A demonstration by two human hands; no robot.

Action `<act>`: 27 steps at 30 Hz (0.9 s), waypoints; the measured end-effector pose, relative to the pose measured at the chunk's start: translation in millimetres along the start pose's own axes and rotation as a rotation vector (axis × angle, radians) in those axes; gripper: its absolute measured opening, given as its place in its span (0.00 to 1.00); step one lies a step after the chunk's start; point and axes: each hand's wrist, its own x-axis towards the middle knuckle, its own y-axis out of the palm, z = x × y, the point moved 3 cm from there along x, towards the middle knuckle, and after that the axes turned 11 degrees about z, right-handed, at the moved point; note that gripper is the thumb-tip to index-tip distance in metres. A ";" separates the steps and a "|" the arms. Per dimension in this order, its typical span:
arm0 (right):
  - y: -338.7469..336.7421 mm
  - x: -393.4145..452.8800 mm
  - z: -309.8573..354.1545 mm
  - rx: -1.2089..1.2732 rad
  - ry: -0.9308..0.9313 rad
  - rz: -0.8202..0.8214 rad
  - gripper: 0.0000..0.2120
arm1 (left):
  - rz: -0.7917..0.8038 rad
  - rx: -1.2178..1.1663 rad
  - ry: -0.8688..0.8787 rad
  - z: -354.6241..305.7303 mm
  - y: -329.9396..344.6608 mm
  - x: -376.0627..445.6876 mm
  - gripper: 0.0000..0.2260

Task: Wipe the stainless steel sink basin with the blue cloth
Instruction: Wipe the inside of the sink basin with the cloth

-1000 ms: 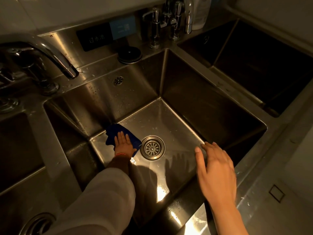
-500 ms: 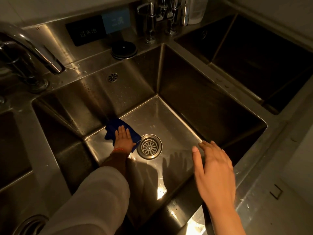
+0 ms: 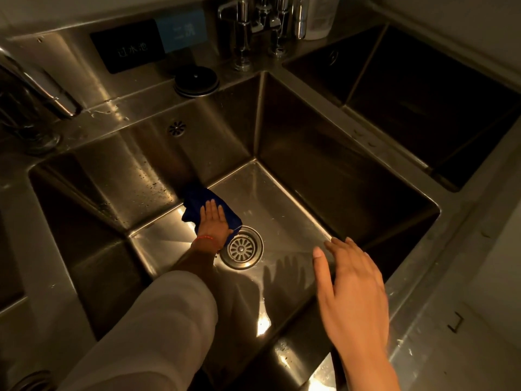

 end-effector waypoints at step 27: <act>1.6 4.2 1.7 -0.048 0.011 -0.013 0.35 | -0.040 0.033 0.077 -44.2 -41.6 26.0 0.34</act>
